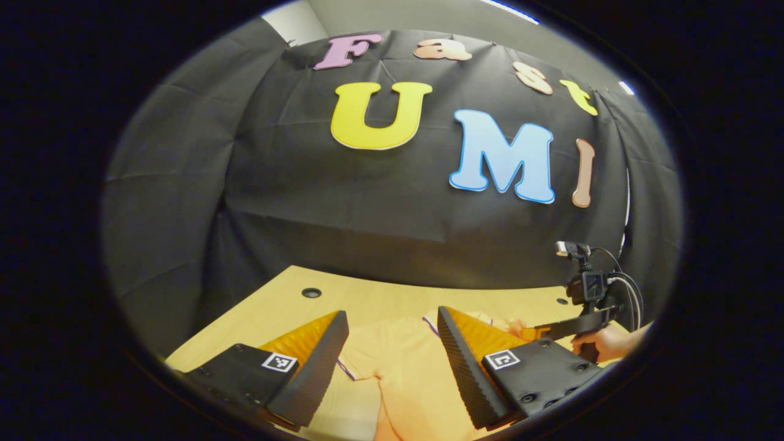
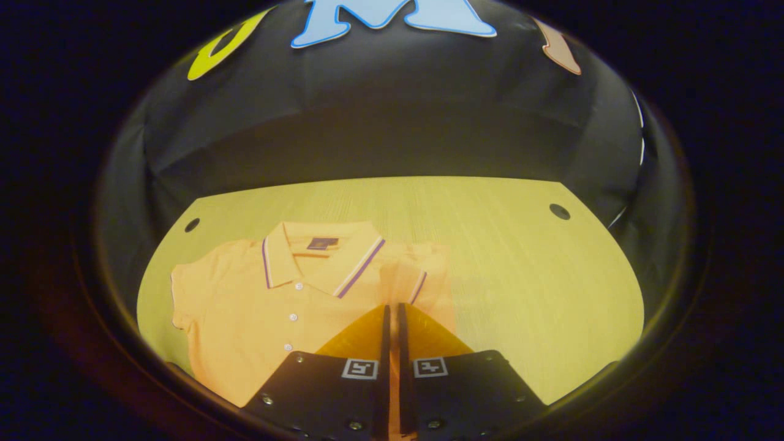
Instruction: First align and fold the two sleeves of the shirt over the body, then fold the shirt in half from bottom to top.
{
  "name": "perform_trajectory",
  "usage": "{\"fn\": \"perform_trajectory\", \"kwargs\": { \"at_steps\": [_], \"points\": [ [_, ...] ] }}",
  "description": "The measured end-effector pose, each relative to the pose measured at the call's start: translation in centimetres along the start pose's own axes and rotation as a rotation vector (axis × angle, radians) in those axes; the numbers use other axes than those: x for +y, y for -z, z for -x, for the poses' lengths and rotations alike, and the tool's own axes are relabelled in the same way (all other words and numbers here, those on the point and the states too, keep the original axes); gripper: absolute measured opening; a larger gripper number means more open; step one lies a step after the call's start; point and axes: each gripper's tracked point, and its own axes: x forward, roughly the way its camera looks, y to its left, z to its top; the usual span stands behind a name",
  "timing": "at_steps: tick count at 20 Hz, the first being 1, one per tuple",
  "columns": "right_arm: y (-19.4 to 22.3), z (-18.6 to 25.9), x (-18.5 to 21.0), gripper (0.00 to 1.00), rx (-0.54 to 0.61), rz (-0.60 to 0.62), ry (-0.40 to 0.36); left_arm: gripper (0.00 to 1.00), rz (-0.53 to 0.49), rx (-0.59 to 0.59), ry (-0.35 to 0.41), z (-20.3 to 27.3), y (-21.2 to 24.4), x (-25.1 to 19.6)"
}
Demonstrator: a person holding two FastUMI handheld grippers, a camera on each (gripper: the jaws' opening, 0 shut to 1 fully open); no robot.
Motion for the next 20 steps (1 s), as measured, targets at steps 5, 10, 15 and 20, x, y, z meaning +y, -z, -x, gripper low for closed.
{"fn": "perform_trajectory", "kwargs": {
  "at_steps": [5, 10, 15, 20],
  "points": [
    [0.2, 0.5, 0.7, 0.24, -0.008, -0.002, -0.013, 0.96, 0.001, 0.019, -0.001, -1.4, 0.3, 0.0],
    [-0.9, 4.3, 1.1, 0.70, -0.070, -0.006, -0.031, 0.94, -0.002, 0.066, -0.024, -3.0, 2.1, 1.2],
    [-3.4, 11.8, 1.6, 0.93, -0.220, 0.033, -0.026, 0.96, 0.002, 0.127, -0.058, -5.1, 5.9, 4.2],
    [-3.7, 19.6, 1.5, 0.93, -0.321, 0.026, 0.014, 0.95, -0.007, 0.193, -0.112, -10.0, 10.1, 7.2]
  ]
}}
